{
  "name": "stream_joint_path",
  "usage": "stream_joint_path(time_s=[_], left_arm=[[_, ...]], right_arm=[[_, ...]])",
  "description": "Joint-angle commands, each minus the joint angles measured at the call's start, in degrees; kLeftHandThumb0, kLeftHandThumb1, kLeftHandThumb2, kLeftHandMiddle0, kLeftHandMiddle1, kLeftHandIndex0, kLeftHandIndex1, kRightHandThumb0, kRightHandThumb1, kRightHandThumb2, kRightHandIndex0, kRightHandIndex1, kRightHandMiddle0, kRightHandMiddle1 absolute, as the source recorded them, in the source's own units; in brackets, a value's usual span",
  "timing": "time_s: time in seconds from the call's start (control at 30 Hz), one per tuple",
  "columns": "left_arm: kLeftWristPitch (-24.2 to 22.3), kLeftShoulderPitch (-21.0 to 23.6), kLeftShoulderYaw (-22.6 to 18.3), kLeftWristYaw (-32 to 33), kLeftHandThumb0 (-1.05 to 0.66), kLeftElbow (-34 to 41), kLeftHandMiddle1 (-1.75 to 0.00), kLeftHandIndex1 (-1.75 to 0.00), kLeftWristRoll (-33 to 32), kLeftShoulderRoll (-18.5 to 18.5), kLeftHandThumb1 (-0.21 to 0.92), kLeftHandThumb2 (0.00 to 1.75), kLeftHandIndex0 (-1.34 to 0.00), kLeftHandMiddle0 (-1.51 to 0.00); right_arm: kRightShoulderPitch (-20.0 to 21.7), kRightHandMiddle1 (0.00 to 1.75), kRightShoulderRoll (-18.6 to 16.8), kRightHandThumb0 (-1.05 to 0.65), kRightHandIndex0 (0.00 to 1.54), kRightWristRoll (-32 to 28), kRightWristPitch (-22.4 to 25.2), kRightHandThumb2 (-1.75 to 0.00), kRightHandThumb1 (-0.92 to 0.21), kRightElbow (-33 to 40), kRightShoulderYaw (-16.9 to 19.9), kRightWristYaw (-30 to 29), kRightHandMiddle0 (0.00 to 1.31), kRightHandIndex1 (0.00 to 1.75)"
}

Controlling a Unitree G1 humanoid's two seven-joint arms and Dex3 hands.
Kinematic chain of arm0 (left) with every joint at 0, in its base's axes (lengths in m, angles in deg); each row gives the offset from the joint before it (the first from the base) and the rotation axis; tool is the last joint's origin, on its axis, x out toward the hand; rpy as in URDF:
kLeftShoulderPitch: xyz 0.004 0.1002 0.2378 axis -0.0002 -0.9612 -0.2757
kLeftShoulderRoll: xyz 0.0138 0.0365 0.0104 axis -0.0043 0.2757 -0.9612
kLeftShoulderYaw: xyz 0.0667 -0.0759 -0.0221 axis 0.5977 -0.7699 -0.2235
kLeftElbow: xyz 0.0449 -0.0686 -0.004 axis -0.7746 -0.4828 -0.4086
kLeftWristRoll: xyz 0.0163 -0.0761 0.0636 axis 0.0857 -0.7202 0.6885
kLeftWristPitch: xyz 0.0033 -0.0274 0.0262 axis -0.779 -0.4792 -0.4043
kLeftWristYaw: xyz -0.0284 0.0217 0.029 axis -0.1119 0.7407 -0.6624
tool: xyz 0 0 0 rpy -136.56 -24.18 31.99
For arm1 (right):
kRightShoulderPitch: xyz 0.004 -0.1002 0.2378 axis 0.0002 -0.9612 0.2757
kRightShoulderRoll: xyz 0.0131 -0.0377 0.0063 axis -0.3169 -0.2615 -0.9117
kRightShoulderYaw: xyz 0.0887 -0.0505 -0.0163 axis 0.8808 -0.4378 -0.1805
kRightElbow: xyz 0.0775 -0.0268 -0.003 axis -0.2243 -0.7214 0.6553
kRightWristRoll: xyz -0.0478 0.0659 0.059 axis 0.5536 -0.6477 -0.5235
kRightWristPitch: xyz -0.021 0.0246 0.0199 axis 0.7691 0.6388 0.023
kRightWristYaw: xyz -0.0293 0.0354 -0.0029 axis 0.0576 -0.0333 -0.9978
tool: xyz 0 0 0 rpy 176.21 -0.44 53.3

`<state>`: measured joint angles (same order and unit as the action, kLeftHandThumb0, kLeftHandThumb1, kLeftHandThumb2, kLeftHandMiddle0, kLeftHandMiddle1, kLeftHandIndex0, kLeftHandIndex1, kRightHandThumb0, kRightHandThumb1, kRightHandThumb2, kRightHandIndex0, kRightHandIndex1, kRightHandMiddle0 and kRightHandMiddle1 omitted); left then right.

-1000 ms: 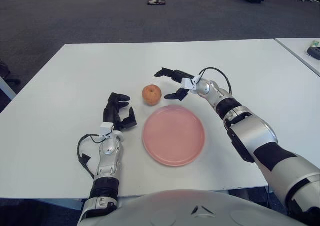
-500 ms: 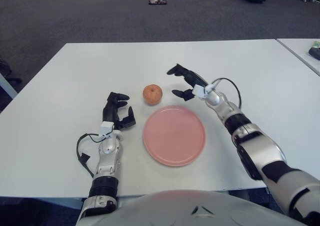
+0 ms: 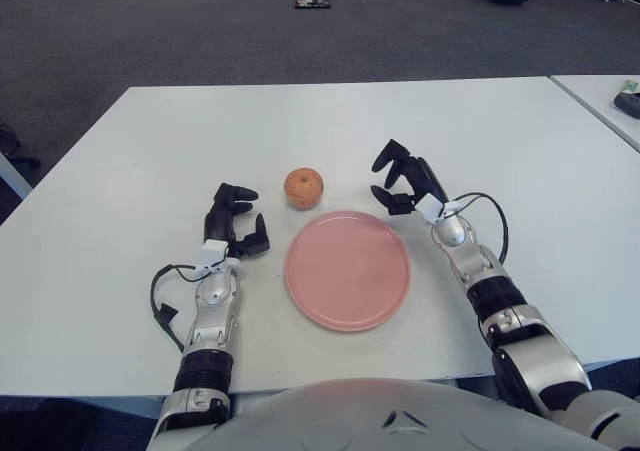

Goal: Put the apple into the plate.

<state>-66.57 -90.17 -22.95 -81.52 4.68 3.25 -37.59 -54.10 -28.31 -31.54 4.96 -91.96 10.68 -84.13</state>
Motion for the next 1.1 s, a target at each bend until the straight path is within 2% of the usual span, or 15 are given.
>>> stream_joint_path(time_s=[0.0, 0.27, 0.53, 0.67, 0.83, 1.0, 1.07], left_arm=[[-1.6, 0.1, 0.0, 0.6, -0.01, -1.3, -1.75, -1.75, 0.6, -0.8, 0.19, 1.48, -0.47, -0.7], [-2.1, 0.8, 0.4, 0.1, -0.01, -1.5, -1.75, -1.74, 0.9, -1.8, 0.15, 1.52, -0.51, -0.73], [-4.8, 4.0, 1.8, -0.6, -0.01, 0.8, -1.75, -1.75, 2.9, -4.2, 0.18, 1.49, -0.48, -0.71], [-5.7, 5.8, 3.0, -0.5, -0.01, 2.9, -1.75, -1.75, 5.2, -5.9, 0.23, 1.43, -0.43, -0.68], [-3.6, 8.0, 4.9, 0.4, -0.01, 2.4, -1.74, -1.75, 9.8, -8.9, 0.31, 1.35, -0.38, -0.63], [-4.2, 10.0, 6.3, 0.6, -0.01, 3.7, -1.73, -1.75, 14.1, -11.9, 0.33, 1.32, -0.36, -0.62], [-4.5, 11.1, 6.9, 0.7, -0.01, 4.4, -1.74, -1.75, 16.8, -14.2, 0.32, 1.33, -0.36, -0.62]], right_arm=[[-2.3, 1.75, -0.4, -0.46, 1.08, -2.2, 1.4, -1.24, -0.39, 2.4, 2.1, -1.3, 0.55, 1.75], [-8.1, 1.75, -3.3, -0.49, 1.15, -7.1, -1.5, -1.34, -0.31, 4.9, 5.4, -3.7, 0.62, 1.75], [-11.7, 1.75, -5.3, -0.5, 1.16, -14.6, -4.3, -1.39, -0.26, 5.9, 7.9, -0.5, 0.66, 1.75], [-12.7, 1.75, -6.2, -0.51, 1.15, -16.4, -4.2, -1.4, -0.26, 7.2, 8.3, 0.8, 0.66, 1.75], [-14.0, 1.75, -7.2, -0.51, 1.16, -17.0, -3.4, -1.42, -0.24, 9.0, 8.7, 1.1, 0.67, 1.75], [-15.0, 1.75, -8.4, -0.53, 1.2, -16.8, -2.7, -1.46, -0.21, 10.4, 9.0, 0.4, 0.71, 1.75], [-15.4, 1.75, -8.8, -0.53, 1.22, -17.0, -2.6, -1.48, -0.19, 10.7, 9.0, 0.6, 0.72, 1.75]])
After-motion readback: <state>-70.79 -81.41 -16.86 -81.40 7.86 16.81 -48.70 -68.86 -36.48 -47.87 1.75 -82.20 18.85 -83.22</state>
